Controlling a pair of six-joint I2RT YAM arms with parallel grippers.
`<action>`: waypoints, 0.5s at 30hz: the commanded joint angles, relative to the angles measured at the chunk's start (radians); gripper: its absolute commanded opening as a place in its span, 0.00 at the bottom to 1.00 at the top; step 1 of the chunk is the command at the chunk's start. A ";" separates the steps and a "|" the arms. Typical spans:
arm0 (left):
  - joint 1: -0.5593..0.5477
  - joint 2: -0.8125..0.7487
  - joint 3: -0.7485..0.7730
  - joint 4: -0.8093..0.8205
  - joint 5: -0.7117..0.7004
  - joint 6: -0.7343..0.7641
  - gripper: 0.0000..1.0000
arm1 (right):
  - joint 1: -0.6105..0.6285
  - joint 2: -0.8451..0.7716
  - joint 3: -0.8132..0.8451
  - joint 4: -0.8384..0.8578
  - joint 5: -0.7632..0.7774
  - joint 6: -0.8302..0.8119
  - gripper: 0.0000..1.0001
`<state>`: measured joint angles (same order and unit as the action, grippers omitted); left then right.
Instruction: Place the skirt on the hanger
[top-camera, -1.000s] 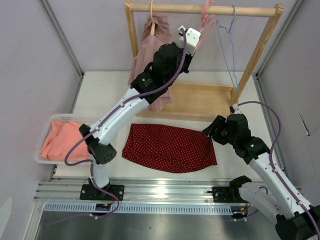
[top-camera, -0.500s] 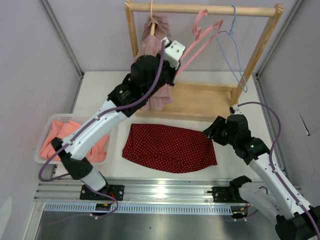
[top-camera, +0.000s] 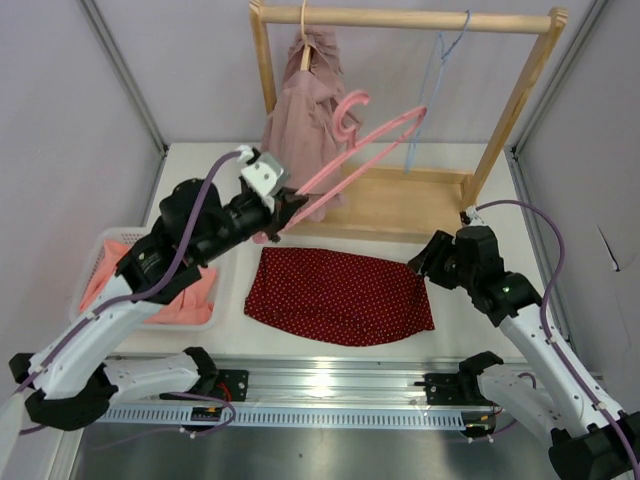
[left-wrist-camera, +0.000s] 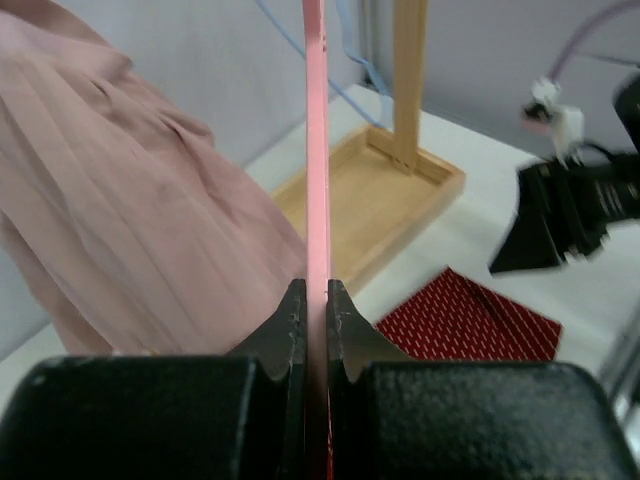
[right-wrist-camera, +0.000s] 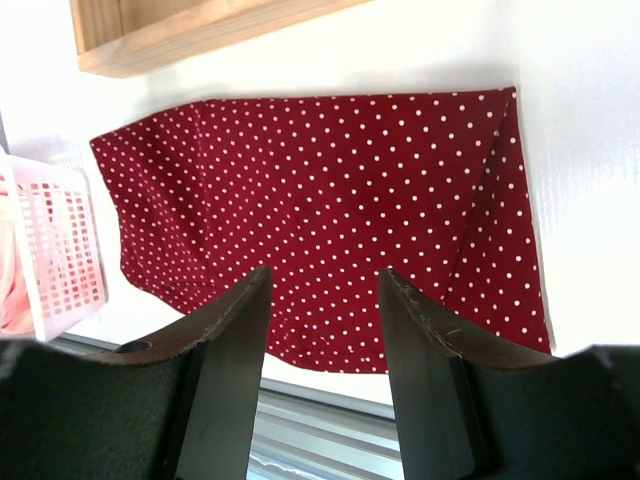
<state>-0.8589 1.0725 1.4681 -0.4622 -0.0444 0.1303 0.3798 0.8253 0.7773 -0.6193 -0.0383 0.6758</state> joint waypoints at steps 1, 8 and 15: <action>0.000 -0.071 -0.113 -0.070 0.185 -0.055 0.00 | -0.004 -0.006 0.072 -0.014 0.023 -0.013 0.53; 0.000 -0.210 -0.382 -0.081 0.367 -0.176 0.00 | -0.007 -0.029 0.154 -0.086 0.069 -0.036 0.55; 0.001 -0.220 -0.531 -0.070 0.512 -0.216 0.00 | -0.012 -0.071 0.177 -0.131 0.074 -0.045 0.55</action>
<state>-0.8581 0.8635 0.9588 -0.6003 0.3309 -0.0383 0.3714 0.7799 0.9241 -0.7155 0.0189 0.6521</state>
